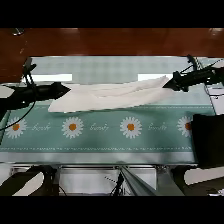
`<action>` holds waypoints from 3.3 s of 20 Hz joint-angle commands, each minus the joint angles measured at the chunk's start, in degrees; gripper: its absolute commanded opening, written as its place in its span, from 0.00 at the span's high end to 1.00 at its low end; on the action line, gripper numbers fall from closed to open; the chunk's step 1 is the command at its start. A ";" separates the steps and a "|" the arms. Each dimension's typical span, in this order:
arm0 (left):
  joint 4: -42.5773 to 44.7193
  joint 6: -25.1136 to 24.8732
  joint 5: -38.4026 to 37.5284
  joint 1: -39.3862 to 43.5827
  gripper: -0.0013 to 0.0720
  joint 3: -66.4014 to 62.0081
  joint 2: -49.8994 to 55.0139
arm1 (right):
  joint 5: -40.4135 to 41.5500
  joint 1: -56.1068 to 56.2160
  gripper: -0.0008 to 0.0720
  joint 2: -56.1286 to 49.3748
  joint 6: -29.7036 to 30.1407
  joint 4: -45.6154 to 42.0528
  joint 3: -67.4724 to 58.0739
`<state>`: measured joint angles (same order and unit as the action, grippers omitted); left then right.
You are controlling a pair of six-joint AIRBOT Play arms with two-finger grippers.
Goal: Fold the shirts.
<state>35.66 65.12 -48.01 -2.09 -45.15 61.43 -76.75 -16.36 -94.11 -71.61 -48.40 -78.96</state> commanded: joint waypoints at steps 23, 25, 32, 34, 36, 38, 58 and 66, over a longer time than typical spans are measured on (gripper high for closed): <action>0.15 20.04 -8.70 43.06 0.94 -61.09 52.09 | -1.16 -0.98 0.97 51.34 -6.16 0.28 19.04; 4.31 20.04 -13.84 35.32 0.94 -60.43 46.73 | 0.72 2.08 0.97 51.15 -6.82 0.50 19.04; 11.10 14.43 -15.47 5.03 0.94 -35.69 9.64 | 16.52 28.48 0.97 35.95 -10.10 0.76 13.20; 11.10 12.85 -14.78 -2.14 0.94 -25.40 -2.84 | 20.22 35.15 0.97 26.53 -10.25 1.31 7.15; 10.99 12.94 -14.43 -6.69 0.94 -16.65 -13.90 | 21.90 40.15 0.96 16.17 -10.25 1.95 -0.26; 11.06 12.96 -14.36 -7.78 0.94 -9.57 -23.37 | 23.21 43.63 0.97 6.47 -10.32 2.05 -7.19; 10.93 13.31 -10.47 -7.54 0.94 5.57 -30.32 | 12.70 12.90 0.13 42.05 -23.15 -24.63 19.65; 10.88 13.42 -10.47 -7.52 0.94 9.70 -30.18 | 35.01 14.36 0.13 48.30 -21.79 5.31 60.13</action>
<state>46.57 78.48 -58.48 -9.58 -36.73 31.14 -47.75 -2.98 -43.44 -99.96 -56.12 -27.05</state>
